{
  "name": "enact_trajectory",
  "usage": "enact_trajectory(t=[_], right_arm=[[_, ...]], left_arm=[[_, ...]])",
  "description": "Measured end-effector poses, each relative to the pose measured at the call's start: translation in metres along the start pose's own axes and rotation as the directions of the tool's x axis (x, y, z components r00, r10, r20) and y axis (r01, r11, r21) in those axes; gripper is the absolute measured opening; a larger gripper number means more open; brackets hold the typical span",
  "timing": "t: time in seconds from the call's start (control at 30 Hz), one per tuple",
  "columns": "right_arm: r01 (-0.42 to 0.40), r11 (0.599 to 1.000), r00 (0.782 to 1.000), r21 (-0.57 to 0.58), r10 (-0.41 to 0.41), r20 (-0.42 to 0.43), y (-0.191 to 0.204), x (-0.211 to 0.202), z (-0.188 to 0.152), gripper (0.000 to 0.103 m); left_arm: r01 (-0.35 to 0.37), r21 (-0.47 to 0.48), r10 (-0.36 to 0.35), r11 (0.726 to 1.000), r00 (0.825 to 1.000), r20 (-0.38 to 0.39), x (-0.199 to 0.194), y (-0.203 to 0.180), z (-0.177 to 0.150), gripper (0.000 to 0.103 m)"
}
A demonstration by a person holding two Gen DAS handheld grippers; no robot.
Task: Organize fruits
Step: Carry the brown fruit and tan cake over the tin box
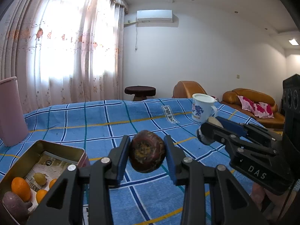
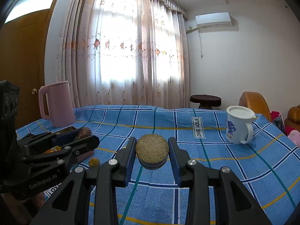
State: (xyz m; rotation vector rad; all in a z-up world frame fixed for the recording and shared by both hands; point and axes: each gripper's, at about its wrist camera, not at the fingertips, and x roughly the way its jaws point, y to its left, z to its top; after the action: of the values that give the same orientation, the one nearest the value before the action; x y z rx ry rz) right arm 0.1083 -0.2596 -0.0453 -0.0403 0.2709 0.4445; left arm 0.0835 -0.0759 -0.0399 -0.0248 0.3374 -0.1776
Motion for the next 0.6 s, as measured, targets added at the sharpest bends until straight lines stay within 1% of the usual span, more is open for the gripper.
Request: enact_trajectory(t=[0.17,0.27,0.5,0.6], right_arm=[[-0.004,1.000,1.000,0.001,0.004,0.003,0.001,-0.002,0.000,0.036],[-0.026,1.000,1.000,0.016,0.026,-0.007,0.004,0.001,0.000,0.036],[-0.083,0.997,0.996,-0.001,0.083,-0.020,0.028,0.011,0.008,0.036],[-0.119,0.993,0.993,-0.006,0.119,-0.023,0.039,0.015,0.015,0.036]], left_arm=[[0.008,-0.012,-0.008,1.000,1.000,-0.006,-0.003,0.005,0.000,0.038],[0.004,-0.031,-0.005,0.999,1.000,-0.017,-0.004,0.012,-0.001,0.038],[-0.027,-0.058,0.025,0.998,0.999,-0.033,-0.011,0.032,-0.002,0.038],[-0.057,-0.069,0.055,0.996,0.998,-0.028,-0.020,0.046,0.001,0.038]])
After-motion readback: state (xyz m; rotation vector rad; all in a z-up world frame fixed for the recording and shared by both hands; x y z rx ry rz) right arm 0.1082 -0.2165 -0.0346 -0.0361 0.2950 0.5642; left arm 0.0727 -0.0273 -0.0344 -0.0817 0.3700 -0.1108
